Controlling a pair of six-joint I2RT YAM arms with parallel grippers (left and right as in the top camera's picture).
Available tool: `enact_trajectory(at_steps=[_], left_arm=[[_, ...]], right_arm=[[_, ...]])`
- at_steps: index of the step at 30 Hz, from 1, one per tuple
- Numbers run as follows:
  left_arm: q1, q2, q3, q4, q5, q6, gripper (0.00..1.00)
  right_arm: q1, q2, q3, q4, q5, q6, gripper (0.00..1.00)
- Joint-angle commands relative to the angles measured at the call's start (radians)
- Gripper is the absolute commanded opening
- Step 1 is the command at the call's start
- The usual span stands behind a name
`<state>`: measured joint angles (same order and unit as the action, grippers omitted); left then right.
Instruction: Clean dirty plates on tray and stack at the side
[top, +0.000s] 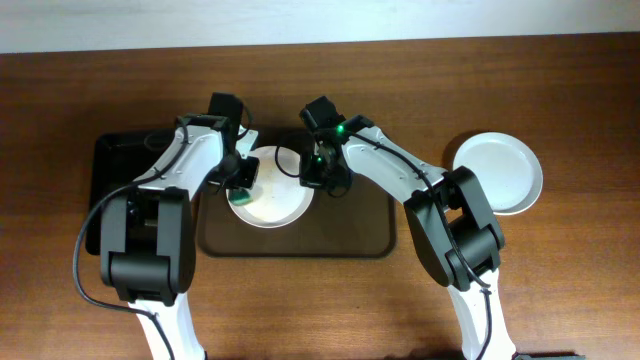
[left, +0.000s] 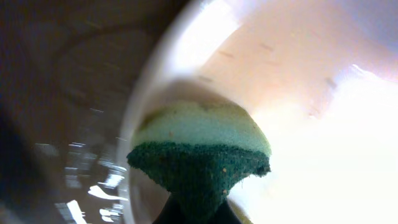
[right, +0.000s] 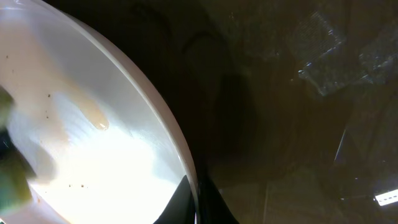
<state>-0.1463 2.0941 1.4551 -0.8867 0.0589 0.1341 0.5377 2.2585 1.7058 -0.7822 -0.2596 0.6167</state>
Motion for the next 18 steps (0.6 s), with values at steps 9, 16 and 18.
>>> enact_trajectory(at_steps=[9,16,18], left_arm=[[0.078,0.116,0.224,-0.175,0.193,0.005,0.0],[0.127,0.116,0.581,-0.317,0.208,-0.006,0.0],[0.127,0.116,0.596,-0.335,0.207,-0.006,0.01]], right_arm=[[-0.008,0.026,-0.008,-0.029,0.031,-0.018,0.04],[-0.008,0.026,-0.008,-0.034,0.031,-0.028,0.04],[-0.008,0.026,-0.008,-0.045,0.031,-0.034,0.05]])
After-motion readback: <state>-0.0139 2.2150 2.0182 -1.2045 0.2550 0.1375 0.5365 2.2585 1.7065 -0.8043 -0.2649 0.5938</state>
